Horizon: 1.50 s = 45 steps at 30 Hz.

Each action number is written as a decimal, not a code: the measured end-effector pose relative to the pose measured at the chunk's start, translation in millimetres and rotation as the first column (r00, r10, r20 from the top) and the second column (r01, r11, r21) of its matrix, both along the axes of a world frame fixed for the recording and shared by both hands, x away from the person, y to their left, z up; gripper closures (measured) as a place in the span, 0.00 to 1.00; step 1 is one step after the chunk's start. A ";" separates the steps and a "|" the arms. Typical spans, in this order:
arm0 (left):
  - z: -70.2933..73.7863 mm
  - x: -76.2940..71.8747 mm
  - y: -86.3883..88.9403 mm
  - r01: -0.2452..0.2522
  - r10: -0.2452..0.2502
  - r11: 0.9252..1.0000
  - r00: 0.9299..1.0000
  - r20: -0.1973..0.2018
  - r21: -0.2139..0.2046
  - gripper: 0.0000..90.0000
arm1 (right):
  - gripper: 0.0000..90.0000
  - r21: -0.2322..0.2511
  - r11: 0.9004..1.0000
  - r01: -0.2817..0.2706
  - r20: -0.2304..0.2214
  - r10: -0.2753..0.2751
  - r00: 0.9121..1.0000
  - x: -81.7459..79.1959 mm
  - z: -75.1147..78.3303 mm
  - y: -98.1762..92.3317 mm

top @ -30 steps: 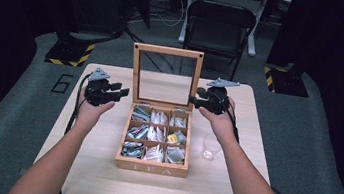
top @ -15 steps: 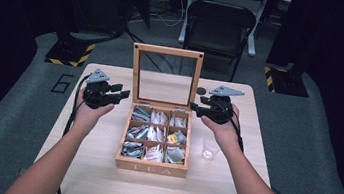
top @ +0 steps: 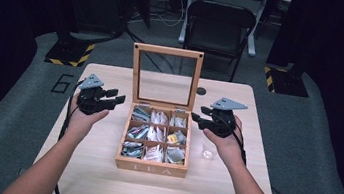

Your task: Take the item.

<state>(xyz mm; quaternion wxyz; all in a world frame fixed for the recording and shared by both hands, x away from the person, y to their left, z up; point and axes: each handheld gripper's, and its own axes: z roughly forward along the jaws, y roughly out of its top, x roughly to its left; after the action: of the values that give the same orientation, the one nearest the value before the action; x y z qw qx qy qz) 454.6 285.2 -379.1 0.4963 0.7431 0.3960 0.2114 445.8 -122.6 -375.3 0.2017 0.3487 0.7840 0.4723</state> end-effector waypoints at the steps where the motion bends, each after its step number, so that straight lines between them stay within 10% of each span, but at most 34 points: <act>1: -0.7 -1.5 1.9 -0.003 0.003 1.000 1.000 -0.001 0.000 0.61 | 0.60 -0.001 1.000 -0.004 0.002 0.004 1.000 -2.6 -0.8 -0.5; 45: -15.7 -18.7 6.4 -0.012 0.012 1.000 1.000 -0.004 0.002 0.62 | 0.72 0.007 0.994 -0.109 -0.100 0.109 0.989 -46.4 -61.0 -0.5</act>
<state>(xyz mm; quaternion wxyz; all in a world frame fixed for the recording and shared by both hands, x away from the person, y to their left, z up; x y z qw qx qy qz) 435.9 291.6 -394.7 0.4935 0.7415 0.4014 0.2131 399.5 -123.2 -436.3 0.1356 0.3289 0.8106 0.4652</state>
